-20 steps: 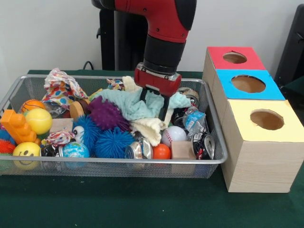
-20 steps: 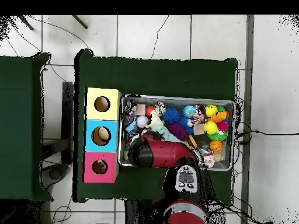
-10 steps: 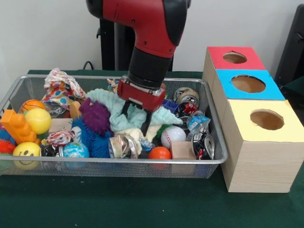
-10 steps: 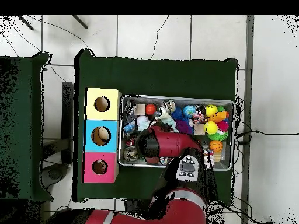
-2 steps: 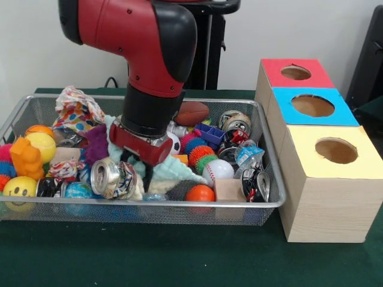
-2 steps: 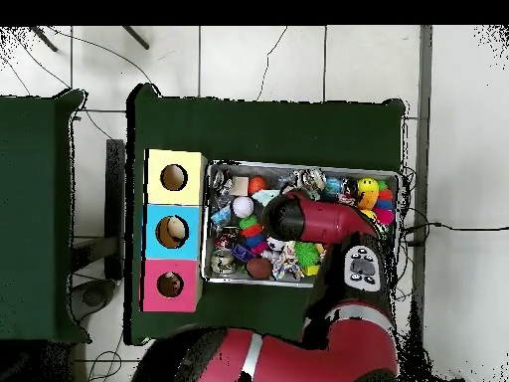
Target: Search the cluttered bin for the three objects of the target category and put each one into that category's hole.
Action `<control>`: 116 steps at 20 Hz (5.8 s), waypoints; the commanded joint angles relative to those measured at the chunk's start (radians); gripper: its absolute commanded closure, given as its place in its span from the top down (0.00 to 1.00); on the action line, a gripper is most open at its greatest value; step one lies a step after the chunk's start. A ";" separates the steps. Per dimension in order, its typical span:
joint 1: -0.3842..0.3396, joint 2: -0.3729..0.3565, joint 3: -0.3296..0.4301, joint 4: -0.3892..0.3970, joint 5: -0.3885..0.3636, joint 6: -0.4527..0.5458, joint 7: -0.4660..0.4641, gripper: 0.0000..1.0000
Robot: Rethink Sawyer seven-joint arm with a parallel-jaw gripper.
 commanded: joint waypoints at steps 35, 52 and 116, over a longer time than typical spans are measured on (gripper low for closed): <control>-0.291 -0.415 0.238 0.385 -0.073 0.058 -0.104 0.00; -0.438 -0.583 0.340 0.547 -0.096 0.086 -0.105 0.00; -0.649 -0.554 0.595 0.584 -0.291 0.073 -0.097 1.00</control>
